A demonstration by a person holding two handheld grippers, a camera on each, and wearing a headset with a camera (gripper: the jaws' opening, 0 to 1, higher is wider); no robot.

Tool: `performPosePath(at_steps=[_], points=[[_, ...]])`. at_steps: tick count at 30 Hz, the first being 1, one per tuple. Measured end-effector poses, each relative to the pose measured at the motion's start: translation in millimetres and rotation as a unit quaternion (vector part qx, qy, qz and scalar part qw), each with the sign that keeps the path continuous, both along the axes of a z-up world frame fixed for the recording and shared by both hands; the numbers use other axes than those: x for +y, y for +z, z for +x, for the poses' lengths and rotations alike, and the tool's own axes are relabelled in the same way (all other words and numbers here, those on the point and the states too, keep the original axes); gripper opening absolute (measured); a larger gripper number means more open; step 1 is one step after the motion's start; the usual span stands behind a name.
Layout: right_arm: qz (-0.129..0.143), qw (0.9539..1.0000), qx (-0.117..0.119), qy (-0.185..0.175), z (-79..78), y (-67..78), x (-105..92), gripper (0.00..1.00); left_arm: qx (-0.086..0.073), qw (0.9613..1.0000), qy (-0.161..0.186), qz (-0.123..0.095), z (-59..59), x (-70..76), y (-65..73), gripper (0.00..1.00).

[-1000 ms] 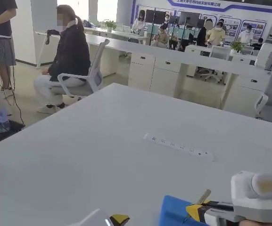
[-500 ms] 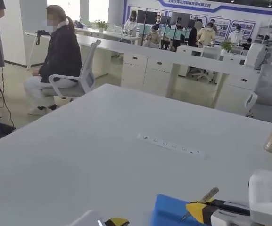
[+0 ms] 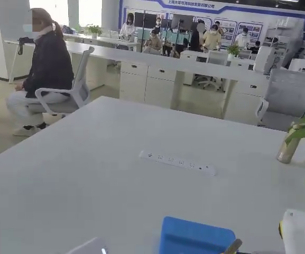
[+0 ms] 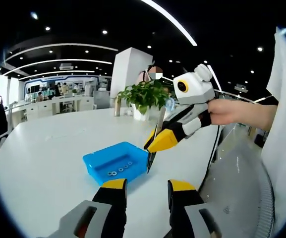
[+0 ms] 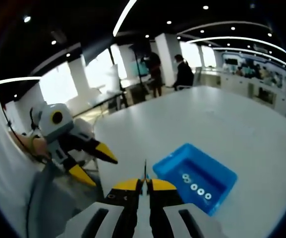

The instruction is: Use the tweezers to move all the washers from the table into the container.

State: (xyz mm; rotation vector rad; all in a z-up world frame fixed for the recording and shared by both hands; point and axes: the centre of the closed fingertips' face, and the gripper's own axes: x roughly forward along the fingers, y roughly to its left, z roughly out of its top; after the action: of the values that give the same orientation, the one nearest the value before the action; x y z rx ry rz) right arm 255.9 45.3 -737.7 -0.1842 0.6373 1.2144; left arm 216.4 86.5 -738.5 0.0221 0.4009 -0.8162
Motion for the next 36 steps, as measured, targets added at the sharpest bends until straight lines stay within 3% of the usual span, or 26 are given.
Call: performPosePath(at_steps=[4, 7, 9, 13, 16, 19, 25, 28, 31, 36], points=[[-0.020, 0.9984, -0.012, 0.051, -14.9, -7.5, 0.1, 0.04, -0.016, 0.9989, -0.044, 0.006, -2.6, -12.9, 13.5, 0.09], [-0.034, 0.9958, -0.010, 0.085, -28.1, -12.1, -0.6, 0.04, -0.020, 0.9974, -0.069, -0.001, -0.6, -22.7, 28.1, 0.07], [-0.053, 0.9927, -0.021, 0.106, -33.3, -17.0, -4.4, 0.04, -0.027, 0.9958, -0.087, 0.008, 2.3, -28.9, 35.2, 0.04], [-0.066, 0.9901, -0.030, 0.120, -36.4, -18.3, -7.3, 0.03, -0.019, 0.9912, -0.131, 0.007, 2.2, -44.7, 43.9, 0.07], [-0.073, 0.9877, -0.040, 0.132, -39.3, -16.9, -7.9, 0.03, -0.023, 0.9896, -0.142, 0.002, 4.3, -51.8, 50.6, 0.11], [-0.083, 0.9840, -0.052, 0.148, -38.7, -19.6, -10.0, 0.03, -0.026, 0.9852, -0.169, 0.006, 2.1, -62.1, 56.0, 0.11], [-0.134, 0.9684, -0.082, 0.194, -45.4, -33.5, -12.2, 0.03, -0.021, 0.9804, -0.194, 0.028, 1.9, -72.4, 52.6, 0.09], [-0.145, 0.9668, -0.087, 0.191, -43.0, -37.2, -13.1, 0.04, -0.017, 0.9770, -0.206, 0.054, 0.3, -71.8, 45.1, 0.00], [-0.153, 0.9659, -0.091, 0.188, -40.7, -39.3, -15.6, 0.04, -0.017, 0.9756, -0.210, 0.061, -1.2, -73.2, 43.5, 0.00], [-0.162, 0.9642, -0.094, 0.188, -40.4, -43.9, -19.7, 0.04, -0.024, 0.9707, -0.220, 0.092, -1.4, -71.6, 38.6, 0.00]])
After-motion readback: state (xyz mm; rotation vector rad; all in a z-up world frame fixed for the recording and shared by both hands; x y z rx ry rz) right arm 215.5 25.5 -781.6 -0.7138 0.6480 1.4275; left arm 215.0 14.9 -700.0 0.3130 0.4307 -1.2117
